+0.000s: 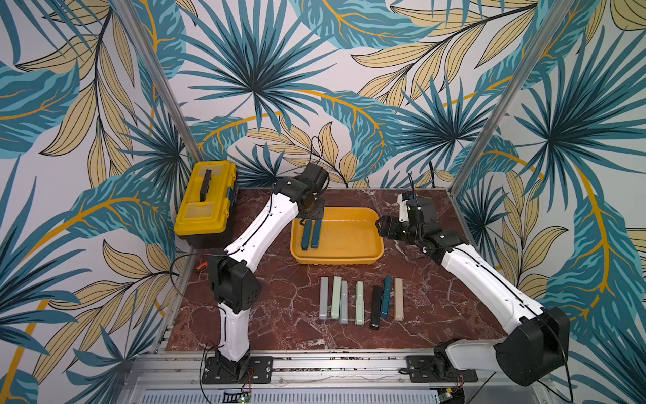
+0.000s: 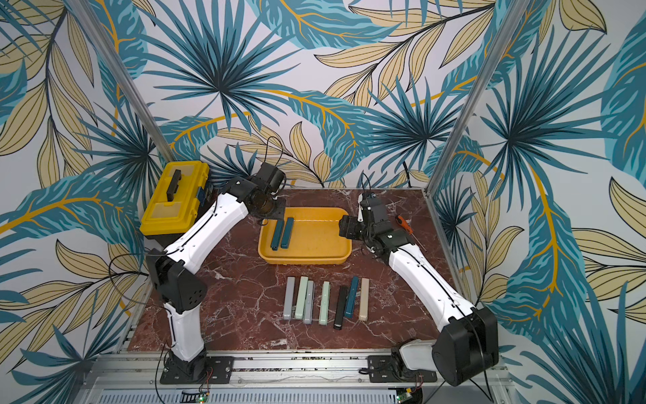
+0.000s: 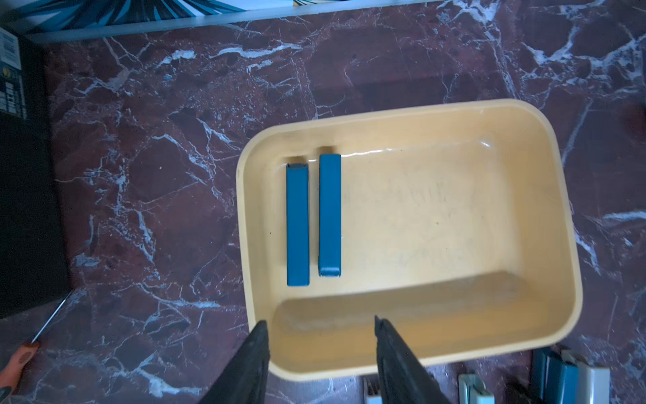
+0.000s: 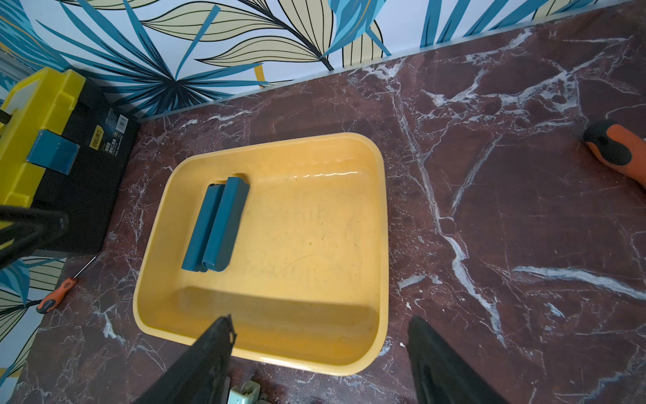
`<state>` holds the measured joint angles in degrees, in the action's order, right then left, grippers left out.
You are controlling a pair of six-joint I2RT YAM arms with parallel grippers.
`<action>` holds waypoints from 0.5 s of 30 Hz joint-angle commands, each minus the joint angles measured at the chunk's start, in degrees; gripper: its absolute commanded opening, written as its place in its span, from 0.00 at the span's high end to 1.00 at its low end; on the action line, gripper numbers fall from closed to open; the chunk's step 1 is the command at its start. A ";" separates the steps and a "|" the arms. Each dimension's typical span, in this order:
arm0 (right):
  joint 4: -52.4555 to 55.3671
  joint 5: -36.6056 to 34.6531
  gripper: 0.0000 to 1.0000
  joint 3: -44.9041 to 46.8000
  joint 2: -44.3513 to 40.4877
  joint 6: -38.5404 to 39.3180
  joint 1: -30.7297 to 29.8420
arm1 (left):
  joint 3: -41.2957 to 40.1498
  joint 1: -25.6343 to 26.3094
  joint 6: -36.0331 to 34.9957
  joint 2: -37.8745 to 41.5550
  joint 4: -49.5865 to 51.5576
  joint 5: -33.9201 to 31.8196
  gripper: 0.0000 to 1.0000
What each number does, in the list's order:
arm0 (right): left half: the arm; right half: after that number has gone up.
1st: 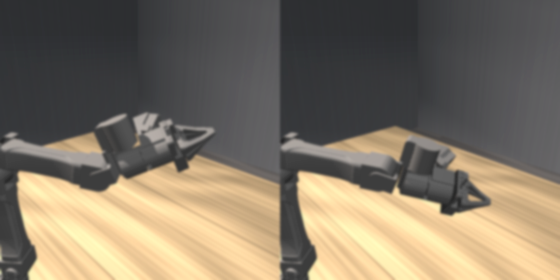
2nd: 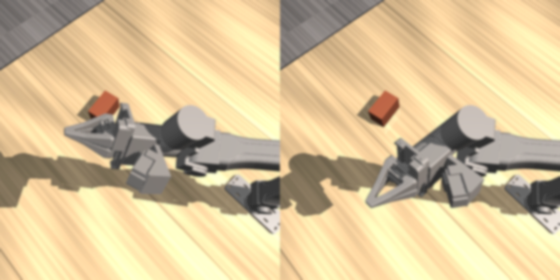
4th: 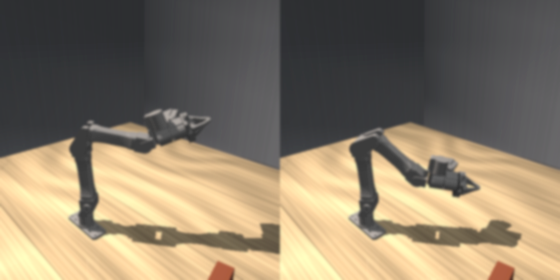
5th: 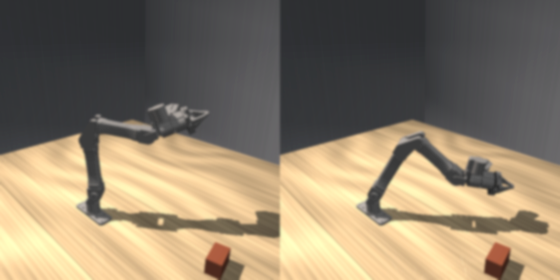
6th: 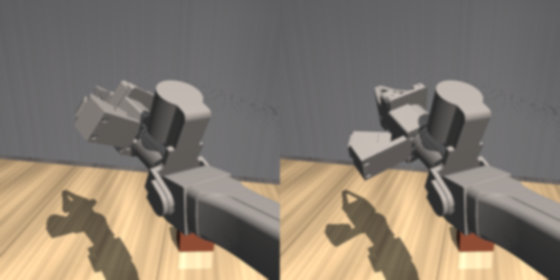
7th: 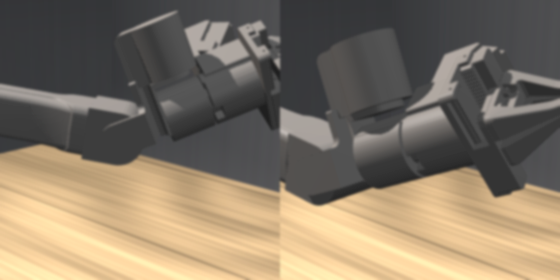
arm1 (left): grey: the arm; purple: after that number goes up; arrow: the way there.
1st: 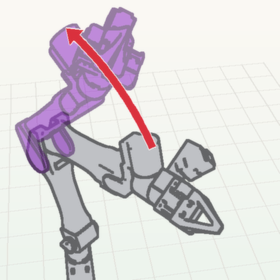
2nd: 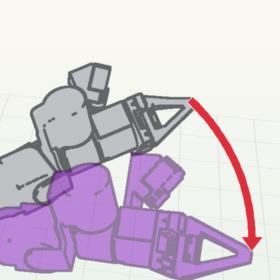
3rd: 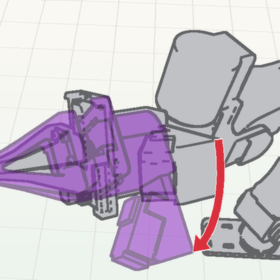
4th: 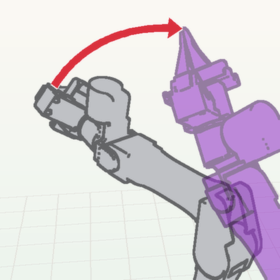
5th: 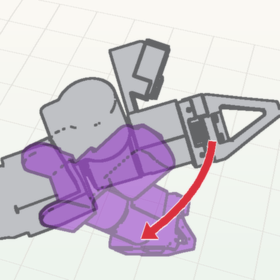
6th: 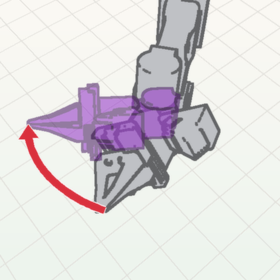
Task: Put the pruning pliers into the storage box
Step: Place the pruning pliers in the storage box, then pick up the pruning pliers from the center of the board.
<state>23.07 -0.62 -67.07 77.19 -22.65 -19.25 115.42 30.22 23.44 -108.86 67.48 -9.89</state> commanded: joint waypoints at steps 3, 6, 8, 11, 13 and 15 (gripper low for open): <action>2.51 -0.87 0.20 -1.75 -1.21 0.91 -1.02 | -13.13 4.25 4.75 9.80 2.85 1.97 0.49; 2.25 -0.99 0.20 -1.81 -1.11 0.62 -1.62 | -20.60 7.05 8.35 14.43 1.69 4.61 0.49; 2.00 -0.87 0.20 -1.87 -0.77 0.38 -1.98 | -25.05 8.37 9.85 16.76 0.78 5.85 0.49; 1.80 -0.78 0.20 -2.17 -0.20 0.16 -2.78 | -31.14 9.54 12.63 19.82 -0.46 7.36 0.49; 1.96 -1.09 0.20 -2.08 -0.24 0.14 -3.30 | -35.53 10.81 15.10 21.97 -3.12 9.46 0.48; 2.06 -1.72 0.20 -1.80 -0.61 0.04 -3.67 | -39.44 12.66 17.77 23.26 -5.59 10.43 0.48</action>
<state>23.94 -1.08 -68.53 76.84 -22.65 -22.28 79.22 41.08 36.21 -87.94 66.15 -2.28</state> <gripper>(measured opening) 0.804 0.518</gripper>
